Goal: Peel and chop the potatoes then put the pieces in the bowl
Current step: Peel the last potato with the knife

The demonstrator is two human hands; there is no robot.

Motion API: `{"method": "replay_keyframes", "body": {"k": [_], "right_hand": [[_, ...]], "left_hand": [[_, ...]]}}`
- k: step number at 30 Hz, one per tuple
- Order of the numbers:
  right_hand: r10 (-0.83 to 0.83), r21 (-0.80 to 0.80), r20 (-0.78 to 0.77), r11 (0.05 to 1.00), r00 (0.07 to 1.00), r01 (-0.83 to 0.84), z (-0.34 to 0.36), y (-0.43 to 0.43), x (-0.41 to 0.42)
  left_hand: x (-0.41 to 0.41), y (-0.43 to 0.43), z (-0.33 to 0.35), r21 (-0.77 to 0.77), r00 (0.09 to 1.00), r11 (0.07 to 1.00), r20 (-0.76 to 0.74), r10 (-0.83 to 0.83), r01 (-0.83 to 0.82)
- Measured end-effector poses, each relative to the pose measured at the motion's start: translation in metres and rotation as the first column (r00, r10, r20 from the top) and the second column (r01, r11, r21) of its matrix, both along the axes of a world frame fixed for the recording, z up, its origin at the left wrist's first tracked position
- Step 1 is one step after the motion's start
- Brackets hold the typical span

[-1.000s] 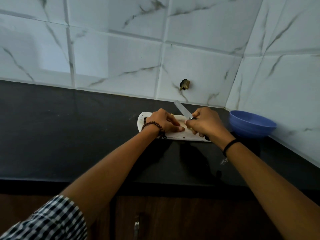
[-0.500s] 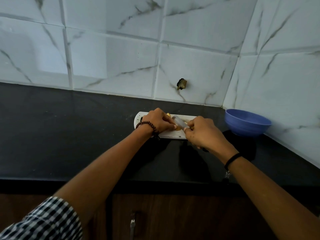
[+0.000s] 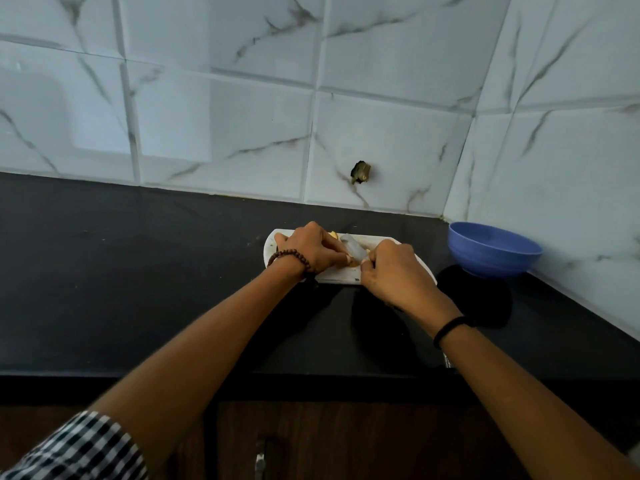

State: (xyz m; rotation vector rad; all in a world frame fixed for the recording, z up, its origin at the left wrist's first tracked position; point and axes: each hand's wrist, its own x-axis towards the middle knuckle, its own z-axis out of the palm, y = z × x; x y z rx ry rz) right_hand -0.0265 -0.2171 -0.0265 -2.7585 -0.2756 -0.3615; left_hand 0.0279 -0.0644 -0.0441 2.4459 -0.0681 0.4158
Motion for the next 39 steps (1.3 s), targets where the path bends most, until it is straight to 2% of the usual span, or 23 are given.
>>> {"method": "replay_keyframes", "body": {"k": [13, 17, 20, 24, 27, 34, 39], "right_hand": [[0.045, -0.166, -0.04, 0.985, 0.998, -0.051, 0.004, -0.01, -0.03], [-0.021, -0.212, -0.193, 0.977, 0.981, -0.02, 0.014, -0.011, -0.041], [-0.026, -0.216, -0.234, 0.976, 0.972, -0.026, 0.022, -0.02, -0.051], [0.023, -0.196, -0.16, 0.979, 0.987, -0.055, 0.03, -0.037, -0.062], [-0.011, -0.13, -0.056, 0.991, 0.998, 0.004, 0.028, -0.04, -0.057], [0.034, -0.139, 0.026, 0.99, 0.999, -0.03, 0.017, -0.024, -0.045], [0.053, -0.119, -0.078, 0.991, 0.996, -0.062, 0.013, -0.026, -0.045]], "left_hand": [[-0.001, 0.001, -0.001, 0.013, 1.0, 1.0, -0.004, 0.006, -0.006], [-0.003, 0.001, -0.001, 0.031, 1.0, 1.0, 0.01, 0.005, -0.005], [-0.003, 0.002, 0.0, 0.049, 1.0, 0.999, 0.013, -0.019, 0.019], [-0.005, 0.003, 0.002, 0.091, 0.999, 0.995, 0.01, -0.049, 0.048], [-0.003, 0.007, 0.002, 0.128, 0.998, 0.991, 0.045, -0.035, 0.029], [-0.001, 0.019, 0.005, 0.144, 0.974, 0.979, 0.195, 0.116, -0.146], [0.001, 0.026, 0.002, 0.224, 0.955, 0.953, 0.26, 0.145, -0.206]]}}
